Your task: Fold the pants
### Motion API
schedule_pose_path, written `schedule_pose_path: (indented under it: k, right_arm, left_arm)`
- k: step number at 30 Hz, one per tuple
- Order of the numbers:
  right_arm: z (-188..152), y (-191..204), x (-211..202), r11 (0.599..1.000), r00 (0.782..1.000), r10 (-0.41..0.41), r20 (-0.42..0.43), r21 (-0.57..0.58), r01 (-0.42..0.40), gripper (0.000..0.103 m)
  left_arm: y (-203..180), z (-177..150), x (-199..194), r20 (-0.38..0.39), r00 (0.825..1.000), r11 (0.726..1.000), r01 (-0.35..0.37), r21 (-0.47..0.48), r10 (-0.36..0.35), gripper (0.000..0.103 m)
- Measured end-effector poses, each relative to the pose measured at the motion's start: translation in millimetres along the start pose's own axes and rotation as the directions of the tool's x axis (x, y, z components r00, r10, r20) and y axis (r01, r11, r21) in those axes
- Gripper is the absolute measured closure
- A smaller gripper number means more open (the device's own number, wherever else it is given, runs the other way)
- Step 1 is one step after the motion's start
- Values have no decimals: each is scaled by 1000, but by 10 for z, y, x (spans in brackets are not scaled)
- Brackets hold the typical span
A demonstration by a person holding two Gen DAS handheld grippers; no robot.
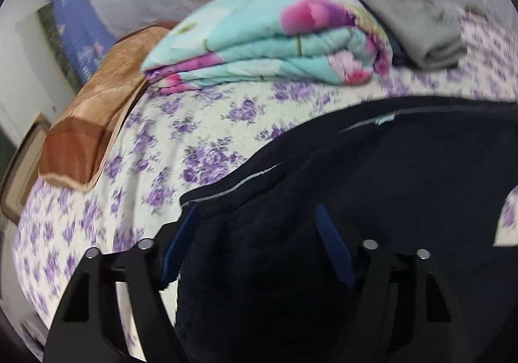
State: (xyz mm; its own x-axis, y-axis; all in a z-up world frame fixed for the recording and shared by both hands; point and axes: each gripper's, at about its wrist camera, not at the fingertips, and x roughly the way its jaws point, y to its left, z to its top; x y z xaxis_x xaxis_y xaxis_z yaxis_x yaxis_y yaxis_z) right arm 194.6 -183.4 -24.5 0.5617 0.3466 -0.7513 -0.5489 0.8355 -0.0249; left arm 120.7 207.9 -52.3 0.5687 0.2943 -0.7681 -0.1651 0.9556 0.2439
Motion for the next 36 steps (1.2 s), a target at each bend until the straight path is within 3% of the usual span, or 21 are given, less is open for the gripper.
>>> schedule_pose_path:
  k: [4,6,8,12,13,14,15,16,18,21,23,24,25,26,27,28,29,30,32,34,36]
  right_arm:
    - [393,390,446,988,997,76,-24,-130,-79,33]
    - [498,581,615,981,996,85,-41,-171,-91,44]
    - [584,821,817,967,992,103,-67,-225,-116,46]
    - [616,1154,1139,938,993,45,-108,-338,-79,49]
    - [621,1204,1249,931,992,32,-126,-356,-75,54]
    - [627,1222,1325,929,989,32,-144,-360,-83,76]
    - [645,1221,1386,930,986,36,-162,-355,-92,103]
    - [684,1228,1436,930,986,17,-167,-359,-77,103]
    - [728,1253,1414,923,991,-2,-135,-381,-50,103]
    - [923,1167,1300,939,998,-2,-67,-342,-22,103]
    - [1087,1024,1325,956,998,-31,-52,-292,15,103]
    - [1134,968,1329,965,998,-4,-64,-264,-13,103]
    - [1170,894,1309,970,992,70,-103,-226,-92,102]
    - [1179,841,1265,968,981,133,-138,-195,-159,92]
    - [1172,820,1219,964,977,155,-149,-194,-182,55]
    - [1136,817,1119,955,976,177,-129,-219,-202,38]
    - [1092,837,1043,944,979,178,-99,-262,-199,32]
    - [1050,885,1045,934,981,162,-110,-304,-188,37]
    - [937,996,1171,917,976,120,-184,-357,-180,56]
    - [776,1082,1384,900,964,78,-255,-398,-178,58]
    - [694,1160,1416,888,974,60,-220,-433,-153,61]
  left_arm:
    - [-58,76,184,-25,1000,997,2,77,0,37]
    - [-49,126,299,-46,999,997,-3,77,7,46]
    - [-41,162,419,-74,997,997,19,74,-13,51]
    - [-104,212,568,-76,997,995,14,101,-7,55]
    - [-119,225,576,-69,998,994,15,108,-8,58]
    - [-135,244,591,-64,998,993,26,114,-19,69]
    - [-150,271,601,-64,997,992,45,116,-38,87]
    - [-161,297,620,-64,998,993,29,117,-21,98]
    - [-170,362,684,-59,998,992,-19,123,27,103]
    - [-99,454,789,-39,990,987,-130,100,134,103]
    - [14,503,875,-65,991,993,-116,33,118,103]
    - [87,513,902,-87,992,995,-95,-14,94,103]
    - [131,511,866,-83,995,998,-50,-48,46,103]
    - [156,505,818,-69,998,998,-9,-66,4,102]
    - [175,479,711,-40,998,996,41,-76,-44,95]
    - [174,455,650,-27,998,996,56,-71,-58,88]
    - [180,414,567,-10,998,996,68,-58,-69,62]
    - [179,383,523,2,997,996,72,-47,-72,41]
    - [171,286,467,5,998,998,60,-2,-60,38]
    - [154,191,553,-48,997,997,65,40,-63,38]
    - [103,119,599,-80,994,995,74,74,-68,36]
